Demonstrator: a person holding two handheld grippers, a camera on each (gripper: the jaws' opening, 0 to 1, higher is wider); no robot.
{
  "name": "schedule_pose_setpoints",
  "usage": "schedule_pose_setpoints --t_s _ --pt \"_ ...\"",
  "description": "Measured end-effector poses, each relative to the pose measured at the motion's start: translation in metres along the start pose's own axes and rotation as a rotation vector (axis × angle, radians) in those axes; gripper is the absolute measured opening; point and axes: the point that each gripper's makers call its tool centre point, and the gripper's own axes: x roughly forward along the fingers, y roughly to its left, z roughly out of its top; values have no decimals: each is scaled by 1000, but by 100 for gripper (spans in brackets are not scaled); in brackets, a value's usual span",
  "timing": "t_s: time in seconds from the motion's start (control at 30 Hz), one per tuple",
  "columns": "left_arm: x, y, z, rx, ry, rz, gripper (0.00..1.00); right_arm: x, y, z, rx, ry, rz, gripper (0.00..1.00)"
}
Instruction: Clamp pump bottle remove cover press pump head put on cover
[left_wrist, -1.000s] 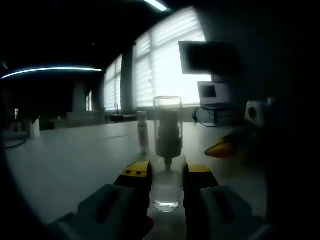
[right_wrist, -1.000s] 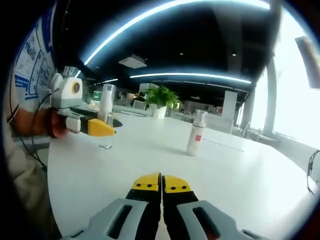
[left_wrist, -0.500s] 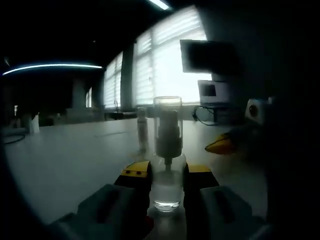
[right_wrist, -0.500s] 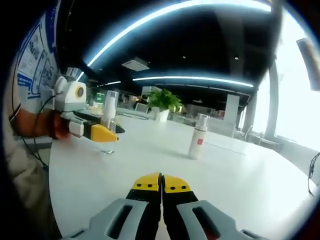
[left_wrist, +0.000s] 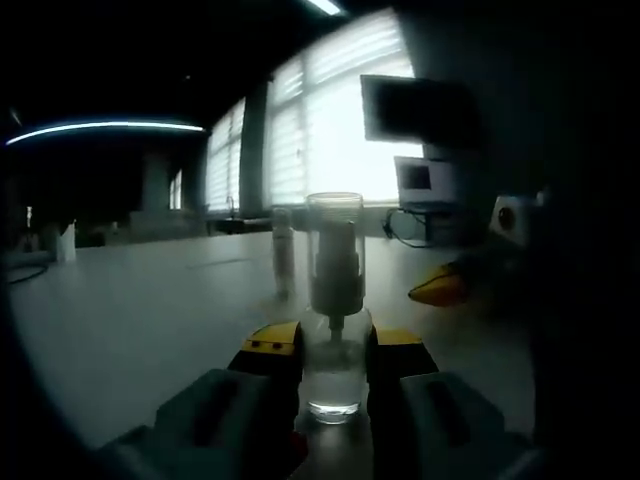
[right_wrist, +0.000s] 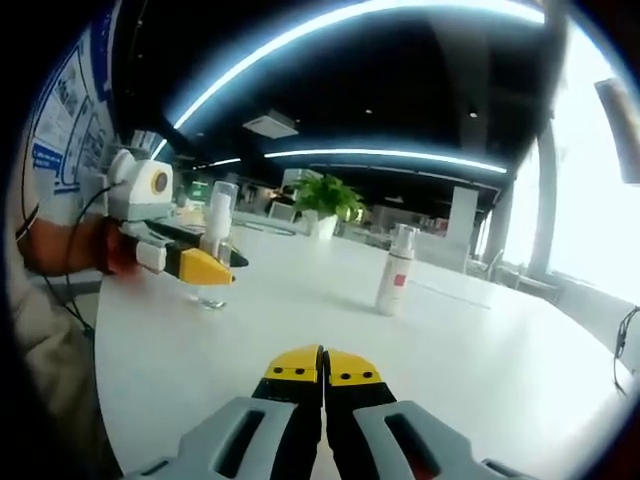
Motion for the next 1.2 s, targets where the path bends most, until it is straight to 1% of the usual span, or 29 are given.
schedule_pose_setpoints --t_s 0.13,0.3,0.47,0.67,0.8,0.87,1.1,1.2 --pt "0 -2 0 4 -3 -10 16 1 0 0 -2 1 -1 0" --pt "0 0 0 -26 -1 -9 16 1 0 0 -8 2 0 0" --pt "0 -3 0 -38 -2 -28 16 1 0 -3 6 19 -3 0" --pt "0 -3 -1 -46 0 -29 16 1 2 -4 3 28 4 0" --pt "0 -5 -1 -48 0 -30 16 1 2 -2 22 22 15 0" --pt "0 -5 -1 -47 -1 -31 16 0 4 2 16 7 21 0" --pt "0 -5 -1 -39 -4 -31 16 -2 7 11 11 -8 -3 0" --pt "0 -5 -1 -39 -3 -27 16 -3 4 15 8 -15 -20 0"
